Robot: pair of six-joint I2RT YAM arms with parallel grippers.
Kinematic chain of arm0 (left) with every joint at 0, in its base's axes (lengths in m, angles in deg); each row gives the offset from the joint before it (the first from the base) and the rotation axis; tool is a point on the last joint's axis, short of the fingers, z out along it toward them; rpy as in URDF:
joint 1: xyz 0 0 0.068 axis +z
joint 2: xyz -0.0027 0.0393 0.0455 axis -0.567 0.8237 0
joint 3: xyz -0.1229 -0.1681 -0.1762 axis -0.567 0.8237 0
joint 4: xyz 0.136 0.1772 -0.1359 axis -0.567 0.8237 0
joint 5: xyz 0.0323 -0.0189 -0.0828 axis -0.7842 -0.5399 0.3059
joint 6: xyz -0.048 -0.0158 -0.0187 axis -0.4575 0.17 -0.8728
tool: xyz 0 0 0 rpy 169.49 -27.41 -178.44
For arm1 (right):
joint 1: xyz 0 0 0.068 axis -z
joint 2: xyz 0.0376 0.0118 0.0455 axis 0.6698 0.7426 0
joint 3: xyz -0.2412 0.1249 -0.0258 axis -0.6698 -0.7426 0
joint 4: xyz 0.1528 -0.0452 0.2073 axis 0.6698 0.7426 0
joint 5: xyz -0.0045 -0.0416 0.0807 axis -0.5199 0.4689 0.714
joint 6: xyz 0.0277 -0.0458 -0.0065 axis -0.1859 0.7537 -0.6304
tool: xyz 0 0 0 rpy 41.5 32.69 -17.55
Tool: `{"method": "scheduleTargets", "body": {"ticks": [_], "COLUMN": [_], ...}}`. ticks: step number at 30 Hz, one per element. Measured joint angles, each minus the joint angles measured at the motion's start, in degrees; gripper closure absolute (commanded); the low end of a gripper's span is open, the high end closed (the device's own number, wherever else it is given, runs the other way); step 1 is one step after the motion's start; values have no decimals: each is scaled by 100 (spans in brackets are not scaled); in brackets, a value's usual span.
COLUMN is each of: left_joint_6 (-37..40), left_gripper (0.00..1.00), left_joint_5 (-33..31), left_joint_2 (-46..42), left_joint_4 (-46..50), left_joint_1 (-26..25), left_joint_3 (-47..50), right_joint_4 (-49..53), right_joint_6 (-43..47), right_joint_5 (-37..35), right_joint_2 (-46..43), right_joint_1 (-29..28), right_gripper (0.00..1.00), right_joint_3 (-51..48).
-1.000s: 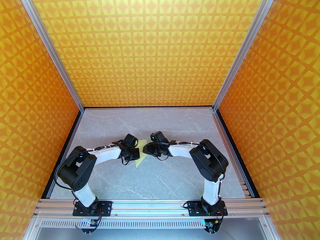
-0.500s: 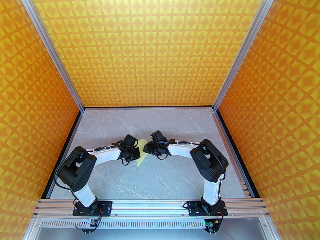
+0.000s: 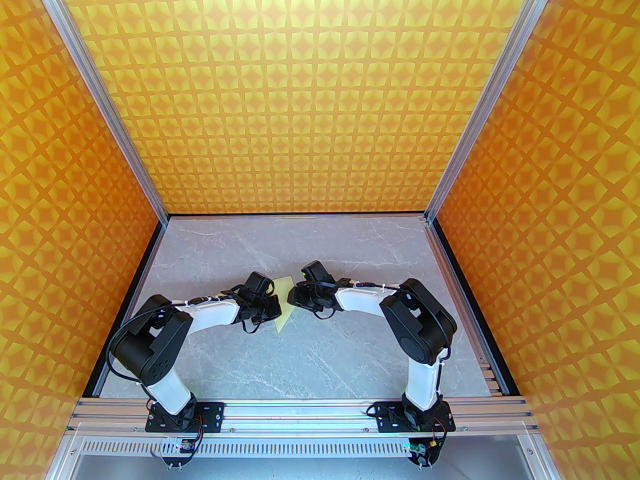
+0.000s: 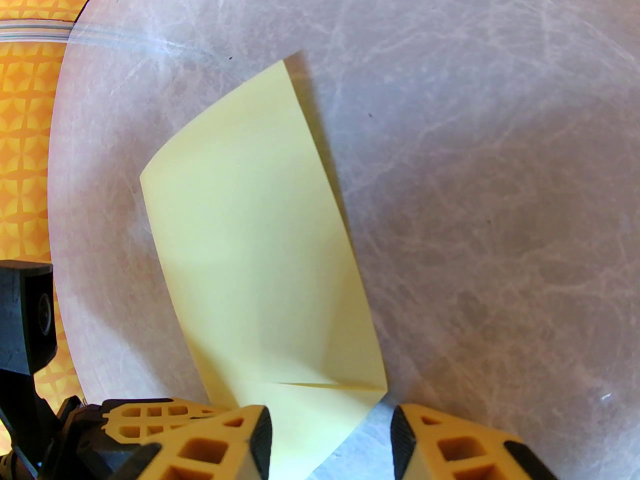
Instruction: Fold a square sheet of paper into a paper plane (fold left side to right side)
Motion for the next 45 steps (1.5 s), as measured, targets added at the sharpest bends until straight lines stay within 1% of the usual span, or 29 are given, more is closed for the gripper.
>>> {"method": "scheduleTargets", "body": {"ticks": [1, 3, 7, 8, 11, 14, 17, 20, 29, 32, 36, 38, 40, 41, 45], "left_joint_6": [50, 151, 334, 382, 455, 496, 525, 540, 638, 675, 719, 734, 723, 721, 717], "left_gripper": [98, 94, 82, 78, 73, 66, 64, 59, 55, 56, 68, 77, 78, 81, 83], "left_joint_5": [-44, -197, -415, -470, -610, -713, -772, -800, -1034, -1075, -1158, -1204, -1244, -1259, -1309], "left_joint_2": [-15, -76, -133, -146, -223, -387, -590, -675, -498, -374, -282, -278, -284, -291, -315], "left_joint_4": [42, 197, 505, 605, 942, 1296, 1565, 1637, 1823, 1823, 1825, 1823, 1803, 1786, 1759], "left_joint_1": [-2, 0, -2, -9, -28, -46, -50, -50, -46, -37, -31, -13, 0, 0, 0], "left_joint_3": [-4, -7, -83, -125, -227, -232, -306, -387, -402, -400, -391, -367, -326, -313, -271], "right_joint_4": [-2, -7, -50, -59, -66, -94, -107, -109, -151, -157, -162, -162, -166, -170, -219], "right_joint_6": [0, 0, 0, 0, 0, 0, 0, 0, 0, 2, 2, 2, 2, 2, 2], "right_joint_5": [0, 2, 39, 46, 66, 66, 70, 83, 92, 109, 136, 146, 153, 173, 289], "right_joint_2": [0, 0, 0, 0, 0, -7, -9, -11, -17, -17, -20, -20, -22, -22, -22], "right_joint_1": [0, 0, 2, 4, 4, 4, 4, 7, 11, 15, 15, 17, 15, 15, -50], "right_gripper": [55, 55, 55, 55, 55, 55, 55, 55, 55, 55, 55, 55, 55, 55, 55], "right_joint_3": [0, -2, -28, -28, -35, -59, -66, -68, -92, -98, -98, -98, -98, -98, -105]}}
